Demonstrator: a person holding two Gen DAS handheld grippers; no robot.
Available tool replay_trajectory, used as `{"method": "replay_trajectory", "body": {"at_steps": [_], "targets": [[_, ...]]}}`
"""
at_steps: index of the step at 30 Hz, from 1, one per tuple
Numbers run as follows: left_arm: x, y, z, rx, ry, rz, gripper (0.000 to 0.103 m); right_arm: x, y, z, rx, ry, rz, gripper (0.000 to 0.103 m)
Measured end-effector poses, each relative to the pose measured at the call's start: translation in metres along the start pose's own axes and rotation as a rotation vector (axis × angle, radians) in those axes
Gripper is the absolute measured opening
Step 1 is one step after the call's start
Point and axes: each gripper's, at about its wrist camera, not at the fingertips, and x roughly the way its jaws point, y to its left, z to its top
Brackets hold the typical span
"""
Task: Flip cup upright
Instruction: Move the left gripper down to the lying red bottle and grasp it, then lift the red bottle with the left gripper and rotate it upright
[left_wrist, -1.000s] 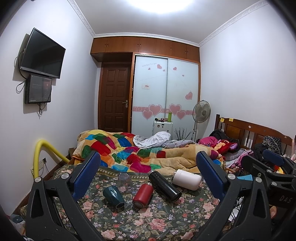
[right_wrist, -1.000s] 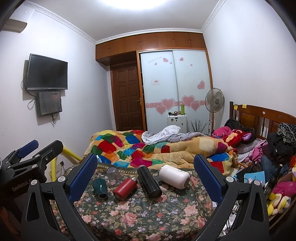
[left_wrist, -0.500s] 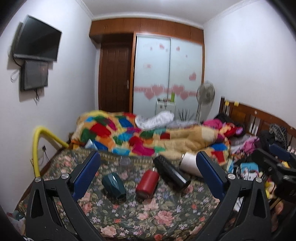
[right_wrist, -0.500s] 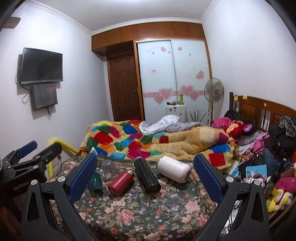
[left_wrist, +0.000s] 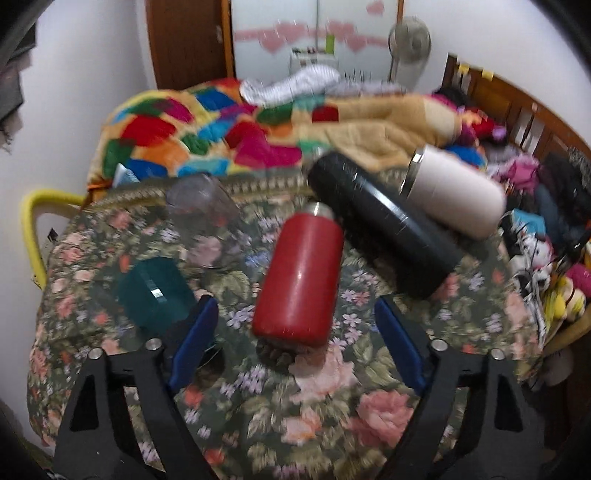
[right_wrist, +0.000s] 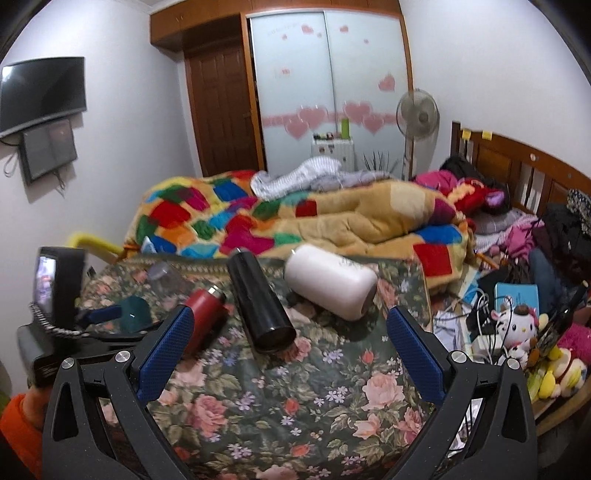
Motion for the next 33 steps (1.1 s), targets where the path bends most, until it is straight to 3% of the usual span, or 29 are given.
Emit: {"method": "replay_trajectory", "body": {"at_steps": [2, 10, 18, 24, 33], "targets": [[0.019, -0.003, 0.003, 0.016, 0.028, -0.020, 0.080, 0.009, -0.001, -0.002, 0.001, 0.020, -0.002, 0.103], [0.071, -0.011, 0.016, 0.067, 0.085, 0.016, 0.069, 0.039, 0.003, -0.002, -0.004, 0.071, 0.000, 0.103], [0.082, -0.015, 0.019, 0.094, 0.069, 0.048, 0.064, 0.048, 0.004, -0.001, -0.001, 0.083, 0.010, 0.103], [0.060, -0.019, 0.013, 0.088, 0.051, 0.027, 0.063, 0.044, 0.000, -0.001, -0.004, 0.076, -0.001, 0.103], [-0.014, -0.038, -0.004, 0.114, -0.018, -0.013, 0.061, 0.017, -0.003, -0.001, 0.003, 0.043, 0.006, 0.103]]}}
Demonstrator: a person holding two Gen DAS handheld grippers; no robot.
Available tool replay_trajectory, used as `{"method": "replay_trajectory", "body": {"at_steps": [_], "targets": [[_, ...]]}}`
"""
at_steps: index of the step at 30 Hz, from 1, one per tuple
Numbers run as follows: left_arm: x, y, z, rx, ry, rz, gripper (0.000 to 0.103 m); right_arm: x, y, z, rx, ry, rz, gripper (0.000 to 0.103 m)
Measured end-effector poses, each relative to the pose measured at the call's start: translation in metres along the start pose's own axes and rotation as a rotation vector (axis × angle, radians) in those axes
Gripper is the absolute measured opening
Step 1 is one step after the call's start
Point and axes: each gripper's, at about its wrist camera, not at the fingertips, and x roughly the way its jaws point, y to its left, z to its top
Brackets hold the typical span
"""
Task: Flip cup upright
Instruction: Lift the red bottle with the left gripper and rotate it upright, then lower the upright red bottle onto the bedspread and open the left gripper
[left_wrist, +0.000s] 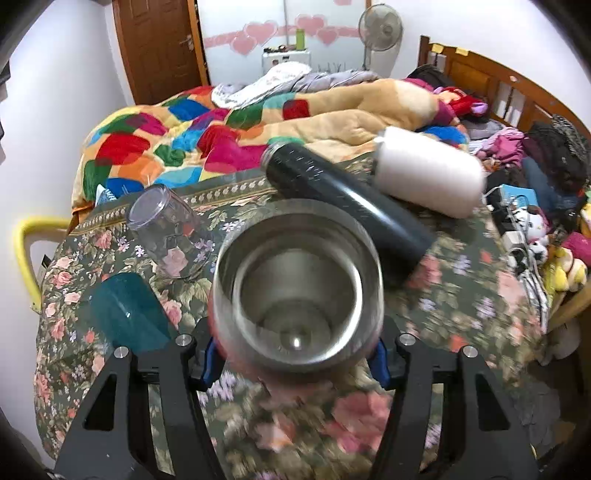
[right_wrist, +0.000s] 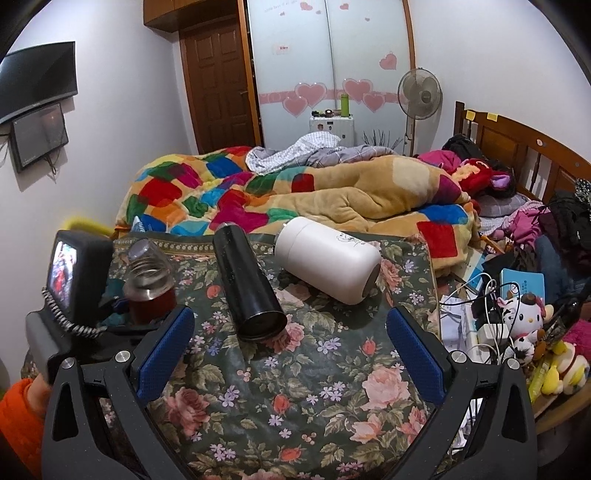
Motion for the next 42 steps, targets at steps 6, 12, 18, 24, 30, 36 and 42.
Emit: {"method": "replay_trajectory", "body": {"at_steps": [6, 12, 18, 24, 30, 36, 42], "targets": [[-0.033, -0.020, -0.017, 0.017, -0.019, -0.026, 0.061, -0.020, -0.003, -0.003, -0.006, -0.024, 0.003, 0.103], [-0.041, -0.039, -0.042, 0.050, 0.062, -0.067, 0.061, -0.034, -0.010, -0.008, -0.008, -0.042, -0.003, 0.103], [-0.023, -0.047, -0.058, 0.078, 0.168, -0.076, 0.061, -0.038, -0.022, -0.012, 0.012, -0.043, -0.008, 0.103], [-0.010, -0.053, -0.049, 0.087, 0.187, -0.085, 0.061, -0.033, -0.032, -0.019, 0.029, -0.027, -0.014, 0.103], [0.005, -0.062, -0.029, 0.108, 0.154, -0.100, 0.061, -0.025, -0.038, -0.019, 0.040, -0.011, -0.019, 0.103], [0.021, -0.074, -0.006, 0.141, 0.123, -0.093, 0.062, -0.017, -0.041, -0.020, 0.043, 0.005, -0.030, 0.103], [0.028, -0.074, -0.001, 0.142, 0.116, -0.116, 0.062, -0.016, -0.044, -0.020, 0.052, 0.005, -0.044, 0.103]]}}
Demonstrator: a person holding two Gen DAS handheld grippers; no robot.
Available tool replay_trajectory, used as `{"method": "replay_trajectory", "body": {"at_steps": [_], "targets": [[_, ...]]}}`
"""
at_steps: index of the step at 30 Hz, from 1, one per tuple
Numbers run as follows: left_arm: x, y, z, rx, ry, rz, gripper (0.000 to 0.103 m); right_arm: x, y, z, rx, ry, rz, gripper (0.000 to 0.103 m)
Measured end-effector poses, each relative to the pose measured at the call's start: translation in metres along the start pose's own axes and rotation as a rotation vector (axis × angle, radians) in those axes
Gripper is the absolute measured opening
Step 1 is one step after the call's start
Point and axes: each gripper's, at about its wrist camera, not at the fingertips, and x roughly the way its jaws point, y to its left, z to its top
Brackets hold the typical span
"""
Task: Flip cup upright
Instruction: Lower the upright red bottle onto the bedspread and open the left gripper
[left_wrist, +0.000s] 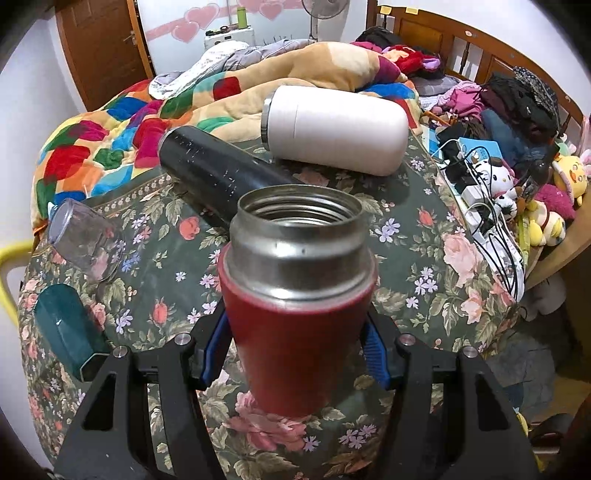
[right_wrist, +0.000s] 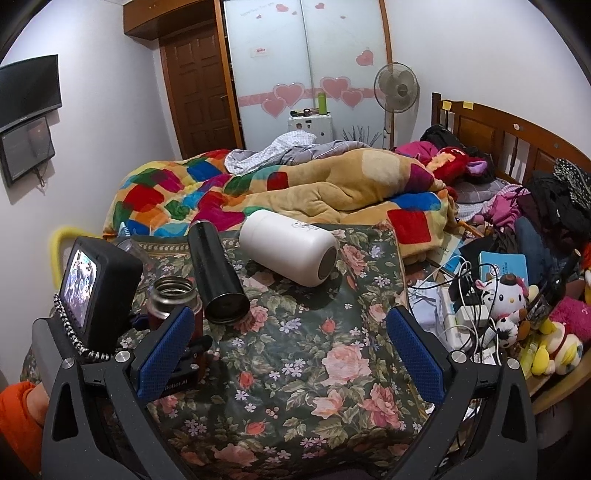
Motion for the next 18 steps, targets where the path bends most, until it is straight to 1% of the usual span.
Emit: {"method": "replay_trajectory", "body": {"at_steps": [3, 6, 8, 10, 12, 18], "targets": [[0.002, -0.006, -0.003, 0.007, 0.016, -0.035, 0.061, 0.003, -0.001, 0.000, -0.001, 0.009, -0.004, 0.103], [0.020, -0.018, -0.009, 0.014, 0.097, -0.102, 0.061, 0.006, -0.001, -0.001, -0.002, 0.016, -0.009, 0.103], [0.032, -0.029, -0.016, 0.025, 0.124, -0.091, 0.061, 0.005, 0.000, -0.002, -0.003, 0.013, -0.015, 0.103], [0.029, -0.033, -0.019, 0.030, 0.104, -0.080, 0.061, 0.002, -0.002, -0.003, 0.000, 0.010, -0.018, 0.103], [0.028, -0.030, -0.020, 0.012, 0.105, -0.092, 0.061, 0.000, -0.005, -0.004, 0.005, 0.011, -0.016, 0.103], [0.024, -0.019, -0.026, 0.001, 0.105, -0.054, 0.061, 0.007, -0.003, -0.007, -0.017, 0.037, -0.018, 0.103]]}}
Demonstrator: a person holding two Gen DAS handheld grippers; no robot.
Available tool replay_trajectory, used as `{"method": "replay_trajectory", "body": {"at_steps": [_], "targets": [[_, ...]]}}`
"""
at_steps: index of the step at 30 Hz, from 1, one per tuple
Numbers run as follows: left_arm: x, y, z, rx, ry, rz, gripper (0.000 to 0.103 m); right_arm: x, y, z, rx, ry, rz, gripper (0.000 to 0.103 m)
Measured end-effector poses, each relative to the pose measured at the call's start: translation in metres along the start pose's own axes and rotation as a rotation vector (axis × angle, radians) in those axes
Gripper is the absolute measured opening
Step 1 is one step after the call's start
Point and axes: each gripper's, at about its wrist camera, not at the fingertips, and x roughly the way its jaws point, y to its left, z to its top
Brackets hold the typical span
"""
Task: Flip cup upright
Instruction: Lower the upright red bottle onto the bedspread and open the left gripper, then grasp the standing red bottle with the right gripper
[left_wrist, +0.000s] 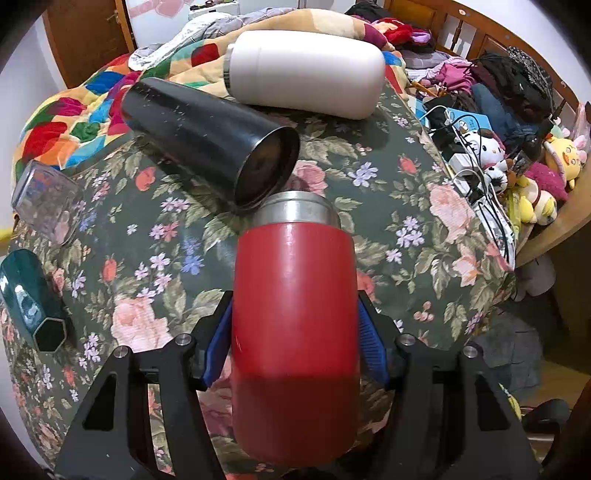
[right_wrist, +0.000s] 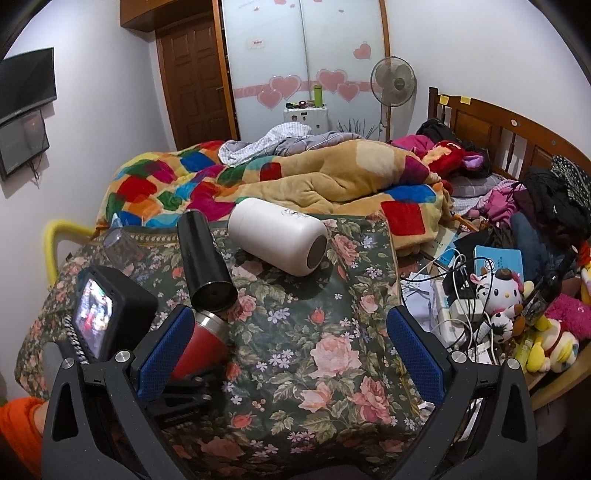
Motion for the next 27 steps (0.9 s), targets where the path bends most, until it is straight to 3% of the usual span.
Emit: {"method": "replay_trajectory", "body": {"at_steps": [5, 8, 13, 16, 20, 24, 27], "targets": [[-0.010, 0.000, -0.007, 0.019, -0.024, 0.008, 0.063, -0.002, 0.001, 0.000, 0.007, 0.003, 0.011, 0.103], [-0.027, 0.002, -0.013, 0.021, -0.067, 0.004, 0.071, -0.003, 0.004, 0.002, 0.005, 0.010, 0.018, 0.103], [-0.067, 0.016, -0.025, -0.040, -0.151, -0.006, 0.074, -0.008, 0.013, 0.004, -0.012, 0.013, 0.030, 0.103], [-0.095, 0.030, -0.039, -0.087, -0.218, 0.038, 0.080, -0.007, 0.022, 0.006, -0.017, 0.026, 0.051, 0.103], [-0.126, 0.054, -0.060, -0.130, -0.292, 0.159, 0.083, 0.012, 0.038, 0.004, -0.020, 0.097, 0.098, 0.103], [-0.142, 0.078, -0.080, -0.182, -0.329, 0.230, 0.085, 0.052, 0.056, -0.006, -0.001, 0.241, 0.165, 0.103], [-0.140, 0.091, -0.090, -0.211, -0.328, 0.249, 0.085, 0.081, 0.066, -0.014, 0.038, 0.358, 0.205, 0.093]]}}
